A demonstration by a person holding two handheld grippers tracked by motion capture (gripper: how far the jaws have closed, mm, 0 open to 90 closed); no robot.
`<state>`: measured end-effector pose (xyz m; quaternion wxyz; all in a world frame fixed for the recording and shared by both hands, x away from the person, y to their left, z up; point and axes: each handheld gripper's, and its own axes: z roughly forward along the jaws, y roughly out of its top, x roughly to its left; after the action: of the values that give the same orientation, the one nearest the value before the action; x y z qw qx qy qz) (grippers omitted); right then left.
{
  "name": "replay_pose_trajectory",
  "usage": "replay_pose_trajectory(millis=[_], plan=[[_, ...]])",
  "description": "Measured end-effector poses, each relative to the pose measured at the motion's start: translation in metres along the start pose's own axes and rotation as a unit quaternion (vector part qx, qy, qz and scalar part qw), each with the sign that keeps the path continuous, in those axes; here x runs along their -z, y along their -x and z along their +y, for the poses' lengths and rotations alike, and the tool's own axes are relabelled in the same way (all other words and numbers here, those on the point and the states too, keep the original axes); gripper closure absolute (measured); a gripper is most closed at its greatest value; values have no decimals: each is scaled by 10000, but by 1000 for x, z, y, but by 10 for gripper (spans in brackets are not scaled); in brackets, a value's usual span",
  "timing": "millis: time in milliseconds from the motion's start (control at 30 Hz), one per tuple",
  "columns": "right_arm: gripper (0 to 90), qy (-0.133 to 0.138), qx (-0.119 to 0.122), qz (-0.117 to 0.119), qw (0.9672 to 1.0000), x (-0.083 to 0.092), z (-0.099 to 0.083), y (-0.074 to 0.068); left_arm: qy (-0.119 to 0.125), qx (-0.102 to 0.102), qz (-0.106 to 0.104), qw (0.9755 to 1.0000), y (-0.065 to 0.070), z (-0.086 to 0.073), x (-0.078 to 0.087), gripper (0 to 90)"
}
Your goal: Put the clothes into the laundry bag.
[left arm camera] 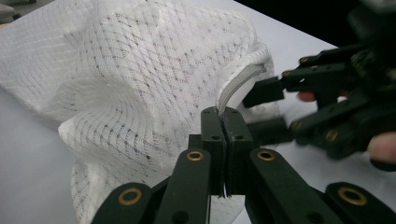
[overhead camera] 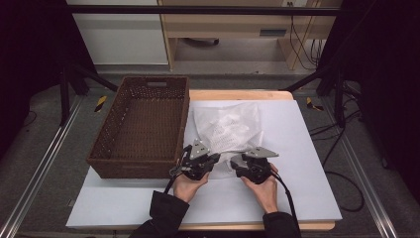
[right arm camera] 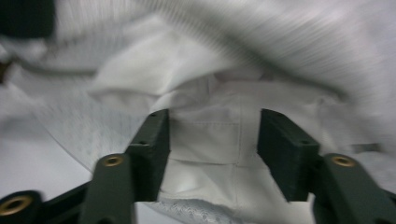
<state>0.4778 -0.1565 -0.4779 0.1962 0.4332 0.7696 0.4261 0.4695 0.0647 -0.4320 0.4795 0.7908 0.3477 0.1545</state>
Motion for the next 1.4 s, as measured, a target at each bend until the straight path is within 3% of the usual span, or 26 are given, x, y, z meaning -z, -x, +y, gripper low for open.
replay_pose_trajectory(millis=[33, 67, 100, 133, 167, 233, 300, 367, 433, 533, 600, 700, 733, 800, 833, 933, 1033, 1100, 1167, 1200, 1267, 1333, 1400], plan=[[411, -145, 145, -70, 9998, -6, -3, -3, 4, -3, 2, 10000, 0, 0, 0, 888], [455, -217, 255, -160, 9993, -10, -4, -4, 2, -14, 10, 10000, 0, 0, 0, 888], [533, -243, 304, -245, 9989, -12, -5, -4, -2, -14, 11, 10000, 0, 0, 0, 888], [667, -261, 348, -397, 9983, -11, -4, -3, 8, -17, 14, 10000, 0, 0, 0, 888], [783, -315, 314, -529, 9976, -9, -3, -1, 2, -7, 6, 10000, -1, 0, 0, 888], [900, -292, -179, -255, 9991, -6, -1, 9, -2, -17, 12, 10000, -1, 0, 0, 888], [900, -249, -75, -473, 9985, -4, -1, 9, -11, -23, 15, 10000, -1, 0, 0, 888], [900, -166, -128, -364, 9991, -2, 0, 7, -4, -15, 9, 10000, -1, 0, 0, 888], [900, 0, -113, -105, 9999, 3, 2, 4, 4, -3, 14, 10000, -1, 1, 0, 888], [887, 113, 32, 55, 9999, 6, 3, -1, 21, -29, 17, 10000, 0, 2, 1, 888], [601, 197, -17, 63, 9998, 5, 4, -4, 22, -27, 27, 10000, 0, 2, 1, 888], [390, 57, 73, 30, 10000, -5, 3, -8, 19, -33, 38, 10000, -1, 2, 0, 888], [376, -53, 110, -66, 9999, -10, 2, -10, 20, -28, 39, 10000, -1, 2, 0, 888], [409, -203, 289, -233, 9991, -18, -1, -11, 22, -29, 39, 10000, -1, 2, 0, 887], [469, -233, 308, -315, 9988, -18, -1, -11, 24, -29, 43, 10000, -1, 2, 1, 888], [772, -337, 434, -586, 9968, -16, 2, -8, 29, -33, 44, 10000, -1, 2, 2, 887], [828, -377, 39, -358, 9986, -15, 3, 1, 32, -28, 36, 10000, -2, 2, 2, 887], [839, -362, 3, -389, 9986, -12, 3, 2, 28, -14, 21, 10000, -2, 2, 2, 887], [841, 74, -29, -78, 9999, -1, 5, 1, 47, -8, -20, 10000, -2, 3, 3, 888], [841, 337, -23, 150, 9993, 4, 7, -1, 71, 4, -38, 10000, -1, 4, 3, 888], [841, 611, -52, 361, 9975, 7, 11, -5, 169, 21, -149, 9997, 4, 9, 7, 888], [840, 792, -14, 424, 9960, 5, 15, -8, 359, -2, -277, 9990, 9, 16, 15, 889], [838, 956, -82, 381, 9947, -5, 21, -10, 475, -136, -261, 9984, 15, 22, 23, 890]])
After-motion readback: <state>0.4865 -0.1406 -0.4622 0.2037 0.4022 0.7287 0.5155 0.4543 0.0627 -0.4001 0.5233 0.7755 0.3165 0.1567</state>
